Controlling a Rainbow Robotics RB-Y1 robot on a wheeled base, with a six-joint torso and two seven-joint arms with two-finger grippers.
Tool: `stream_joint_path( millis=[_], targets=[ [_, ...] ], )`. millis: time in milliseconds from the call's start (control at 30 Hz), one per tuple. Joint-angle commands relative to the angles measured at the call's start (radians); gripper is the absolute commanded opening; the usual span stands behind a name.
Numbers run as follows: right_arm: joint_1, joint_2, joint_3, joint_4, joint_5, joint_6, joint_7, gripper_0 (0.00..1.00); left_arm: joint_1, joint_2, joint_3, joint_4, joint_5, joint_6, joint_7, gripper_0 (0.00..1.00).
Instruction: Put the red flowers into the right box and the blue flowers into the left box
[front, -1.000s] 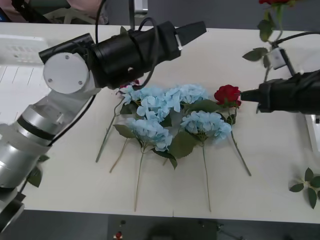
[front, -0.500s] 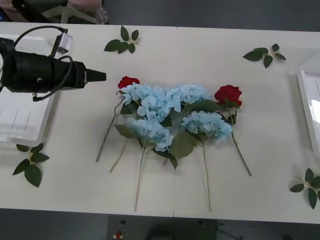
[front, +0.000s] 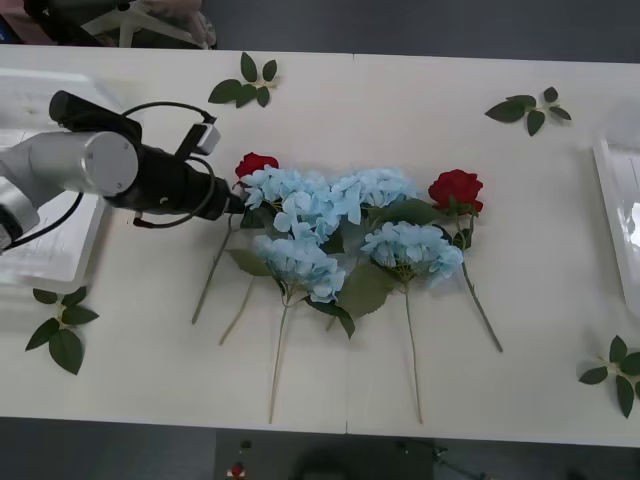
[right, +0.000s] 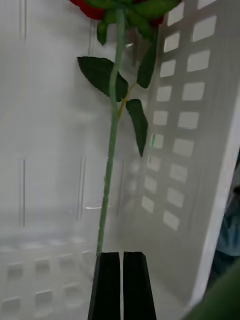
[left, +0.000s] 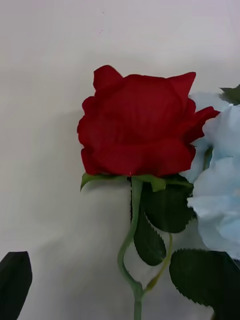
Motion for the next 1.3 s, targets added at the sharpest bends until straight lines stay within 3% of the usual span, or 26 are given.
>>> stream_joint_path(
  millis=[33,167,300,333,367,400,433,467,500,567,800,1033,1300],
  targets=[
    [-0.019,0.064,-0.018,0.077,0.074,-0.055,-0.123,0.00,-0.083,-0.021,-0.076,0.043,-0.042,-0.044,0.025,0.96],
    [-0.028,0.104,-0.018,0.111,0.155,-0.082,-0.138,0.00,-0.118,-0.064,-0.128,0.095,-0.090,-0.042,0.025,0.96],
    [-0.030,0.105,-0.018,0.127,0.163,-0.095,-0.141,0.03,-0.146,-0.077,-0.170,0.122,-0.099,-0.044,0.025,0.67],
    [-0.028,0.105,-0.018,0.136,0.163,-0.098,-0.141,0.22,-0.152,-0.077,-0.183,0.122,-0.103,-0.046,0.023,0.62],
    [-0.028,0.105,-0.018,0.145,0.157,-0.104,-0.141,0.40,-0.158,-0.077,-0.199,0.122,-0.107,-0.049,0.025,0.49],
    [-0.028,0.105,-0.018,0.151,0.146,-0.112,-0.141,0.51,-0.161,-0.077,-0.205,0.120,-0.108,-0.055,0.025,0.33],
    [-0.028,0.107,-0.018,0.159,0.131,-0.124,-0.135,0.65,-0.162,-0.078,-0.210,0.122,-0.110,-0.058,0.025,0.08],
    [-0.028,0.107,-0.018,0.162,0.120,-0.128,-0.133,0.70,-0.162,-0.080,-0.210,0.122,-0.111,-0.058,0.025,0.00],
    [-0.028,0.105,-0.018,0.168,0.094,-0.133,-0.132,0.78,-0.161,-0.080,-0.210,0.122,-0.116,-0.061,0.025,0.00],
    [-0.028,0.105,-0.018,0.168,0.065,-0.136,-0.129,0.82,-0.162,-0.080,-0.210,0.122,-0.119,-0.062,0.025,0.00],
    [-0.028,0.104,-0.018,0.090,-0.081,-0.090,-0.113,0.89,-0.159,-0.078,-0.210,0.129,-0.133,-0.082,0.025,0.00],
    [-0.021,0.099,-0.029,-0.194,-0.230,0.086,-0.130,0.90,-0.161,-0.031,-0.187,0.123,-0.119,-0.177,0.028,0.00],
    [-0.021,0.101,-0.021,-0.539,-0.236,0.241,-0.247,0.90,-0.129,0.064,0.076,-0.026,-0.028,-0.190,0.028,0.00]
  ],
)
